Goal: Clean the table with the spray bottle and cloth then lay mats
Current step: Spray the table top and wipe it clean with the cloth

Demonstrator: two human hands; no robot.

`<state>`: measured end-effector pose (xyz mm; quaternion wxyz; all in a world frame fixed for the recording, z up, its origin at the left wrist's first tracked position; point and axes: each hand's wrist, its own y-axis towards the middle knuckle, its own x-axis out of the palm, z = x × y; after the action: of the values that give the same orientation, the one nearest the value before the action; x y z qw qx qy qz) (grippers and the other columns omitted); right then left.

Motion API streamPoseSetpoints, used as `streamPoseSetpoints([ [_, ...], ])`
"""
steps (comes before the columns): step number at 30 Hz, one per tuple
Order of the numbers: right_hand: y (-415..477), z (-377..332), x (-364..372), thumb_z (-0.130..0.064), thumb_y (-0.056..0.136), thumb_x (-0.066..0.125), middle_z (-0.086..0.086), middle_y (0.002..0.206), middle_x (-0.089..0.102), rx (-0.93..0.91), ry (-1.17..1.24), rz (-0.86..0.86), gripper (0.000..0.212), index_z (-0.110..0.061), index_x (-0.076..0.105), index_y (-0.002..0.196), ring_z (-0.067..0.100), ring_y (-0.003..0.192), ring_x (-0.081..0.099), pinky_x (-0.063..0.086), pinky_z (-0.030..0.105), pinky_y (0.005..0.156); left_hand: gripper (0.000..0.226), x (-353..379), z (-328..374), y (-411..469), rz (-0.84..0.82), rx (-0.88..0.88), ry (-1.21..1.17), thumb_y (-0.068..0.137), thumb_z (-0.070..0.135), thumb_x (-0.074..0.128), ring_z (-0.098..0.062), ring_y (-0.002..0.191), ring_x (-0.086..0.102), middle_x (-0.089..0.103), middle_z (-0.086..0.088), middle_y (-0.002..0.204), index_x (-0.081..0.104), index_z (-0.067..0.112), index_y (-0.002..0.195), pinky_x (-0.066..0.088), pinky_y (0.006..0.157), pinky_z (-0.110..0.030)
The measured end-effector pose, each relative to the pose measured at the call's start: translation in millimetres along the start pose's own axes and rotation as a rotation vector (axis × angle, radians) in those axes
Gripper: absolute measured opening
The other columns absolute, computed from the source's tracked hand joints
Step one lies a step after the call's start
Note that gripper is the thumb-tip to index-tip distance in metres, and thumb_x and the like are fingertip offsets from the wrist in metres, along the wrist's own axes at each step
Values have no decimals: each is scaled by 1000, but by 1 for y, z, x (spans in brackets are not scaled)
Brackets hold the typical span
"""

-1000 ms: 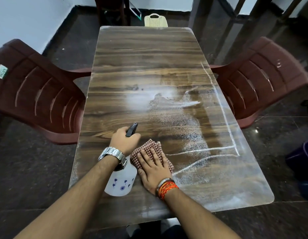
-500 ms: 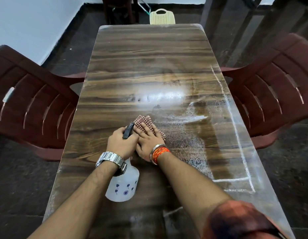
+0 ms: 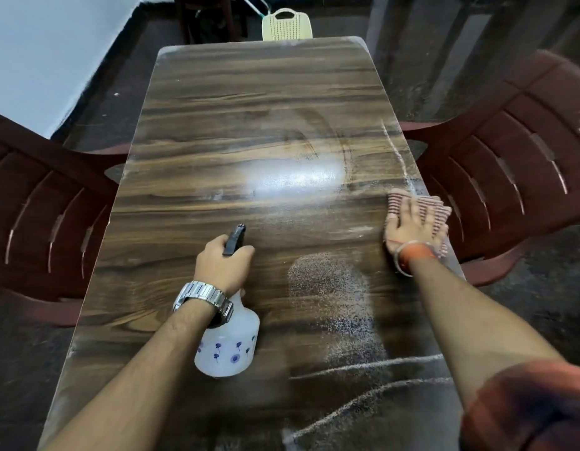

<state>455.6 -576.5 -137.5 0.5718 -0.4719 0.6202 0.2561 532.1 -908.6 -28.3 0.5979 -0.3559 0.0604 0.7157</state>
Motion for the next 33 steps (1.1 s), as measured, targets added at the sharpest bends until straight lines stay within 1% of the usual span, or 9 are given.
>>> streamPoseSetpoints([
  [5,-27,-14,6,-47,93,8,-9,161,-4,8,-65,3,63,-31,3,154,27,148,-4,-4,57,115,22,-2,-13,-8,5,-4,13,67,37,53,-43,66,68,62,-8,64,51,15,69,50,58,-40],
  [12,-189,-76,55,-50,97,21,-15,159,10,-933,-195,-178,57,-37,12,152,20,147,-1,-8,53,115,23,5,-4,-29,5,34,22,82,30,60,-28,63,50,57,-5,69,52,13,69,33,55,-32],
  [14,-210,-67,58,-50,97,23,-15,158,16,-1040,-167,-234,55,-38,16,150,17,147,3,-8,50,115,23,10,1,-34,2,49,30,81,30,59,-26,64,48,57,-4,68,52,11,70,32,55,-32],
  [17,-169,-26,45,-53,96,20,-18,158,12,-883,-162,-89,56,-42,14,150,16,148,7,-6,47,116,21,15,9,-43,-16,58,34,79,29,58,-25,62,46,54,-3,67,52,11,72,31,55,-32],
  [21,-94,69,12,-54,96,13,-19,159,-1,-307,-128,0,58,-42,2,151,17,148,0,-3,51,118,22,19,15,-56,-28,77,52,72,33,55,-22,58,43,51,-1,64,47,12,69,29,53,-31],
  [23,-80,97,1,-51,98,18,-19,160,1,-157,-96,-12,56,-41,6,151,17,148,0,0,52,117,21,19,12,-61,-21,78,60,78,28,57,-23,58,44,51,-1,64,47,13,69,29,53,-31],
  [28,-99,79,4,-50,98,16,-16,160,-1,-51,-74,-28,55,-40,5,152,20,148,-2,-1,53,117,21,6,0,-76,-11,80,59,79,30,58,-22,59,47,55,-3,68,51,12,70,31,53,-31],
  [31,-148,45,21,-52,98,12,-13,159,-10,-212,-157,-42,57,-40,-8,150,23,148,-2,-3,54,117,26,-6,-9,-86,-10,68,69,67,38,52,-23,61,47,54,-2,67,48,13,69,30,53,-32],
  [33,-207,14,37,-51,96,15,-14,159,1,-367,-160,-59,58,-39,2,151,23,148,5,-1,54,117,28,-15,-18,-95,-5,59,67,63,39,49,-28,66,52,58,-4,70,51,12,70,32,55,-33],
])
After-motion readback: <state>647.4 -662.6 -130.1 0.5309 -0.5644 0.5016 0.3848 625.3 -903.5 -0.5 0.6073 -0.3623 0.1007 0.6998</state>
